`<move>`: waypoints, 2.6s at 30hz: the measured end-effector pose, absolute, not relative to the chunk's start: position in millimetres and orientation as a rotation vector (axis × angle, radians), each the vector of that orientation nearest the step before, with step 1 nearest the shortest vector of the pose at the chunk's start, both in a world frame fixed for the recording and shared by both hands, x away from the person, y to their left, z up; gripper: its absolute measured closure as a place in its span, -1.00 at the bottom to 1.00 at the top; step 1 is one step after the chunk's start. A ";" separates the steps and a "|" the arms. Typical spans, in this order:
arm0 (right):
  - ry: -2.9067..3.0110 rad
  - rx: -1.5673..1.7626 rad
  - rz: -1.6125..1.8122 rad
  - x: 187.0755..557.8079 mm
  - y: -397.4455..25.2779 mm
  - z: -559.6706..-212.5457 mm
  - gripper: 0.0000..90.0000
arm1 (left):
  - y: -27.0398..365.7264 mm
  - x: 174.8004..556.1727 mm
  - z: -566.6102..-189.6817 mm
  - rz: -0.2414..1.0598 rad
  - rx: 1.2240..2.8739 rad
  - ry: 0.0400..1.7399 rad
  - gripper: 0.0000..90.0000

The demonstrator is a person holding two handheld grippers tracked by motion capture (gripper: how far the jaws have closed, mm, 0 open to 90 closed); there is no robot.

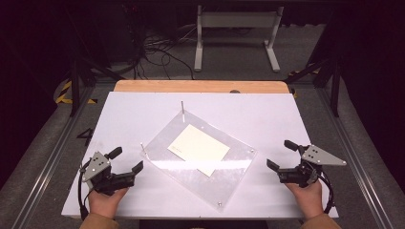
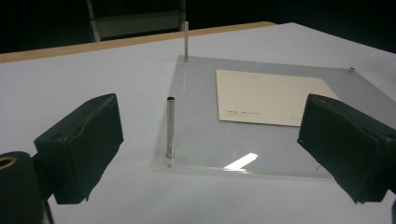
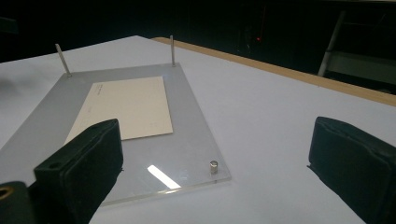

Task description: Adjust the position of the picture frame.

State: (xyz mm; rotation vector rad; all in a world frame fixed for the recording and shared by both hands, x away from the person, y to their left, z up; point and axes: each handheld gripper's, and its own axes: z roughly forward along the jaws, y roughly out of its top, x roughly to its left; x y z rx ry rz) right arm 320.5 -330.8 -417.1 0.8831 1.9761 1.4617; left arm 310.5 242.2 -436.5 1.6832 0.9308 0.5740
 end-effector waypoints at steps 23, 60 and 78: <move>2.022 0.893 1.456 317.2 -331.0 -420.6 -0.91 | 217.9 350.9 -415.9 0.471 1.721 1.012 -0.77; 2.067 0.959 1.427 310.8 -336.9 -426.6 -0.87 | 205.3 386.4 -445.3 0.535 1.960 1.167 0.87; 2.116 0.955 1.429 307.9 -332.2 -426.0 -0.72 | 195.5 406.7 -421.3 0.606 1.951 1.157 0.88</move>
